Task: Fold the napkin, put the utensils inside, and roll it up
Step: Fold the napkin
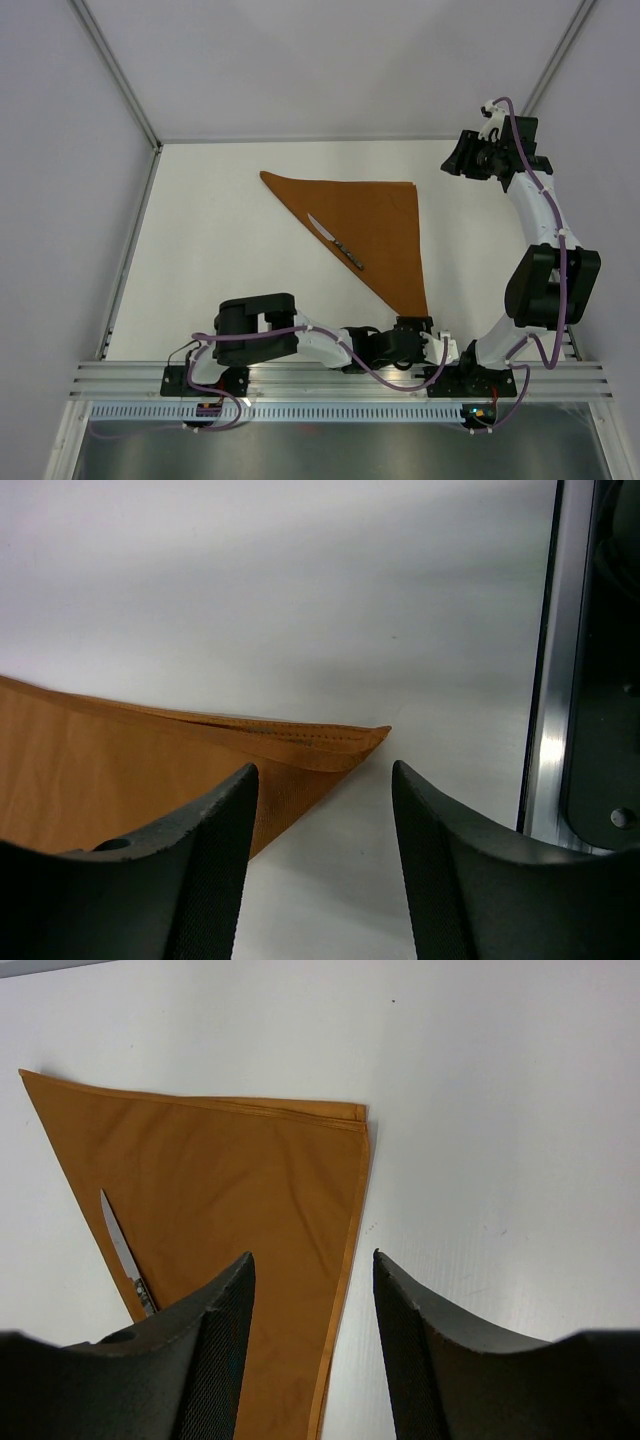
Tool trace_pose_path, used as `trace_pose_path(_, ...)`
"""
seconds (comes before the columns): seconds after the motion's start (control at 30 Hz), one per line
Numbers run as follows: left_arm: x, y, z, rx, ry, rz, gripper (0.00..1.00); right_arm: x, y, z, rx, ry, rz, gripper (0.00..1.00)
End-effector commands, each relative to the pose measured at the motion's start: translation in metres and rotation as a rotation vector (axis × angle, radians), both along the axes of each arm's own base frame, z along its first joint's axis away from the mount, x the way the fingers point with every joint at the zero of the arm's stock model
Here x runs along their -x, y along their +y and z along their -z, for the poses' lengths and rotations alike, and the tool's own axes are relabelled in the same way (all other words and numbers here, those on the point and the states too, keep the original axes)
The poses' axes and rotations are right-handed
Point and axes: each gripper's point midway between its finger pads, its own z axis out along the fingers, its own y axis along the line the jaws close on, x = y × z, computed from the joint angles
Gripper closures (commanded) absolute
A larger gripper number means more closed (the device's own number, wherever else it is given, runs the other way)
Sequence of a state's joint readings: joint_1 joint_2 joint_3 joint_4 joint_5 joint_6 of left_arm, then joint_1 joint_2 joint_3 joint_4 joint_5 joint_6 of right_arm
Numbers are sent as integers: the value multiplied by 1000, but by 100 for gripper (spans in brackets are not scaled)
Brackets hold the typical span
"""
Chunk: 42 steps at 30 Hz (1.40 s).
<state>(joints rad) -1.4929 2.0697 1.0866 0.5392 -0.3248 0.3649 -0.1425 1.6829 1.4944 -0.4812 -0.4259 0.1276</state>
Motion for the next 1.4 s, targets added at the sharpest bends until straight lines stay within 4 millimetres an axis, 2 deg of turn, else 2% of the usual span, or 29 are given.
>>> trace_pose_path(0.0, -1, -14, -9, 29, -41, 4, 40, 3, -1, -19, -16, -49, 11, 44)
trace_pose_path(0.27, -1, -17, -3, 28, -40, 2, 51, 3, -4, -18, -17, -50, 19, 45)
trace_pose_path(0.6, -6, -22, -8, 43, -54, -18, 76, 3, -3, -17, -19, -48, 15, 45)
trace_pose_path(0.67, -8, -23, -13, 56, -55, -24, 85, 3, -4, -17, -19, -48, 17, 45)
trace_pose_path(0.77, -11, -24, -24, 85, -51, -37, 90, 2, -3, -19, -18, -54, 15, 46)
trace_pose_path(0.8, -12, -23, -26, 90, -48, -42, 97, 3, -3, -18, -20, -50, 14, 46)
trace_pose_path(0.93, -22, -23, -43, 146, 7, -81, 98, 2, -3, -18, -23, -50, 14, 46)
trace_pose_path(1.07, -48, -14, -56, 205, 103, -149, 98, 2, -3, -18, -24, -50, 13, 46)
trace_pose_path(1.1, -53, -11, -65, 233, 125, -163, 98, 2, -2, -18, -24, -50, 11, 46)
trace_pose_path(1.13, -65, -5, -67, 259, 163, -201, 98, 2, -3, -19, -23, -51, 11, 46)
trace_pose_path(1.17, -69, -2, -70, 273, 188, -209, 98, 2, -2, -18, -25, -47, 10, 46)
trace_pose_path(1.2, -76, 2, -82, 306, 208, -228, 98, 2, -3, -19, -26, -49, 10, 46)
trace_pose_path(1.23, -82, 7, -82, 333, 257, -263, 98, 2, -3, -19, -26, -49, 10, 46)
trace_pose_path(1.27, -100, 16, -84, 346, 274, -298, 98, 2, -3, -19, -26, -48, 8, 46)
trace_pose_path(1.3, -108, 22, -93, 380, 311, -328, 98, 2, -2, -19, -26, -48, 7, 46)
trace_pose_path(1.33, -128, 33, -92, 410, 354, -394, 98, 2, -2, -19, -25, -47, 6, 46)
trace_pose_path(1.37, -137, 41, -95, 428, 376, -426, 98, 2, -1, -19, -28, -46, 4, 46)
